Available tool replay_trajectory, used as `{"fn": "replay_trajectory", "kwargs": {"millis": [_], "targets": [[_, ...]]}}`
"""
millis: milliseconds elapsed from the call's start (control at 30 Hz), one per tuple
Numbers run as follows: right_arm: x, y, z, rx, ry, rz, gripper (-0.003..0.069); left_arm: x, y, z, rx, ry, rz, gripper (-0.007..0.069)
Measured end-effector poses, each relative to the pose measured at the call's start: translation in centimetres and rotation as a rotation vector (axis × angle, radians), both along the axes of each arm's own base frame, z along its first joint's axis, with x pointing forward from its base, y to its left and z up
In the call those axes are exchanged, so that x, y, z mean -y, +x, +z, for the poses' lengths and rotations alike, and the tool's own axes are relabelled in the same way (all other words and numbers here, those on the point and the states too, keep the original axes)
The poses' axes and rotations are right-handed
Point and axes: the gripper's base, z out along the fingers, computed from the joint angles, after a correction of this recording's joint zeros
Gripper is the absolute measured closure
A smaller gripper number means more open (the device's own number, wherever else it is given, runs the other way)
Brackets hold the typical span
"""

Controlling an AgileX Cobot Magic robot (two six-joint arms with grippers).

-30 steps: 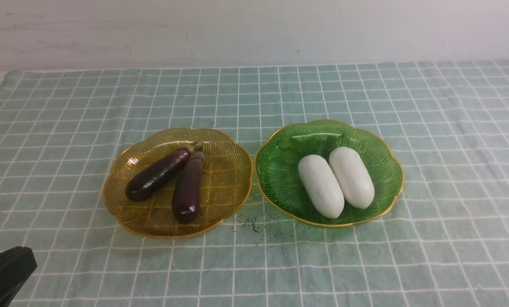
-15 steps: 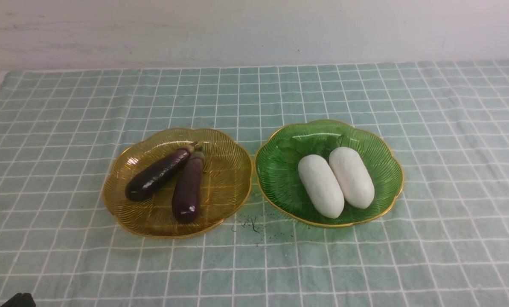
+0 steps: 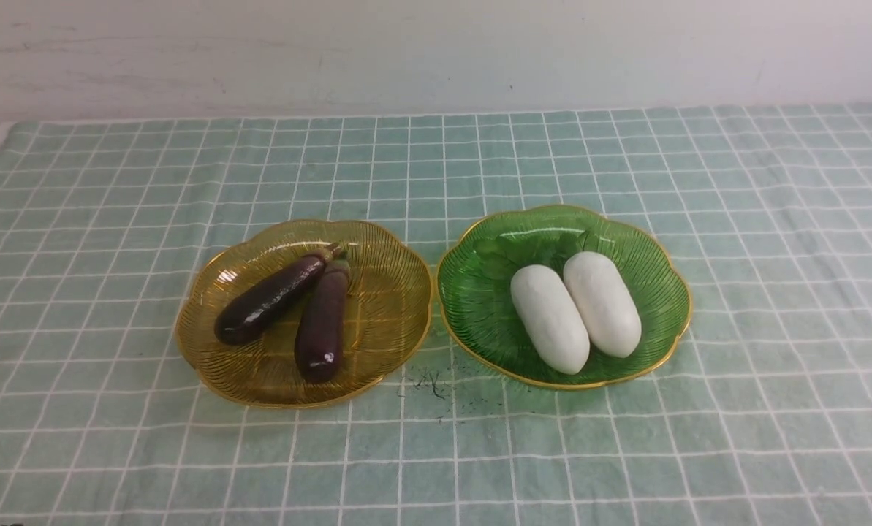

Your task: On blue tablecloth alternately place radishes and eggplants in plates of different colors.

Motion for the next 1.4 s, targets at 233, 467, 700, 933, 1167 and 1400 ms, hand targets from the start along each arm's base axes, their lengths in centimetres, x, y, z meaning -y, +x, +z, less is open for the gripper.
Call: {"fn": "replay_trajectory", "kwargs": {"millis": [233, 467, 700, 933, 1167, 1400], "targets": [[0.0, 0.0, 0.0, 0.0, 0.0, 0.0, 0.0673, 0.15, -0.01, -0.02, -0.002, 0.003, -0.031, 0.0632], [0.0, 0.0, 0.0, 0.0, 0.0, 0.0, 0.0673, 0.07, -0.01, -0.03, -0.003, 0.003, -0.015, 0.0632], [0.0, 0.0, 0.0, 0.0, 0.0, 0.0, 0.0673, -0.18, -0.01, -0.03, -0.003, 0.005, 0.031, 0.0632], [0.0, 0.0, 0.0, 0.0, 0.0, 0.0, 0.0673, -0.17, -0.01, -0.03, -0.003, 0.005, 0.03, 0.0632], [0.0, 0.0, 0.0, 0.0, 0.0, 0.0, 0.0673, -0.17, -0.01, 0.0, -0.002, 0.006, 0.03, 0.0632], [0.0, 0.0, 0.0, 0.0, 0.0, 0.0, 0.0673, -0.17, -0.01, 0.0, -0.002, 0.006, 0.03, 0.0632]]}}
